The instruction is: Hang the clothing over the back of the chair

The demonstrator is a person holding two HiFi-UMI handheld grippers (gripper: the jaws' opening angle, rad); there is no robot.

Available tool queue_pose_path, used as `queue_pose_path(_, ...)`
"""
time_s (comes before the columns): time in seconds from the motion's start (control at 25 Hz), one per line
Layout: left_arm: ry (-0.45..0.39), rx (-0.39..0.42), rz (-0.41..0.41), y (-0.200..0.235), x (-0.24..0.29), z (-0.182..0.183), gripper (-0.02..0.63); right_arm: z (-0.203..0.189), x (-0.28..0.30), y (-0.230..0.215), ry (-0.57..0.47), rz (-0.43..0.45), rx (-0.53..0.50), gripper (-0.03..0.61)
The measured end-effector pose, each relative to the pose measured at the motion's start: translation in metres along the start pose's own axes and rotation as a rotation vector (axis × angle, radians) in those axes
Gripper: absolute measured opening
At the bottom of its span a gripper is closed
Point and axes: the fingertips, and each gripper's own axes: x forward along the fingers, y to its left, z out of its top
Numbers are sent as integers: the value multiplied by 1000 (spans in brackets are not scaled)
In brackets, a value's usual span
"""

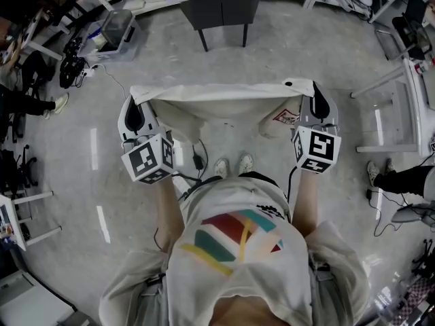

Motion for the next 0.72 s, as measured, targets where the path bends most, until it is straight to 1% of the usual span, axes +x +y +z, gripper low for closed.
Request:
queue_pose_path(0.24,-21,6,15,-10,3,10,20,4,7,-13,-20,12,0,15)
queue_pose_path(0.44,-48,-2,44,-21,3,13,20,6,14,-27,-55,40,-36,15)
queue_pose_path(0.72,-38,-14,66,-27,12,9,20,5,29,-33,-64,63,-40,15)
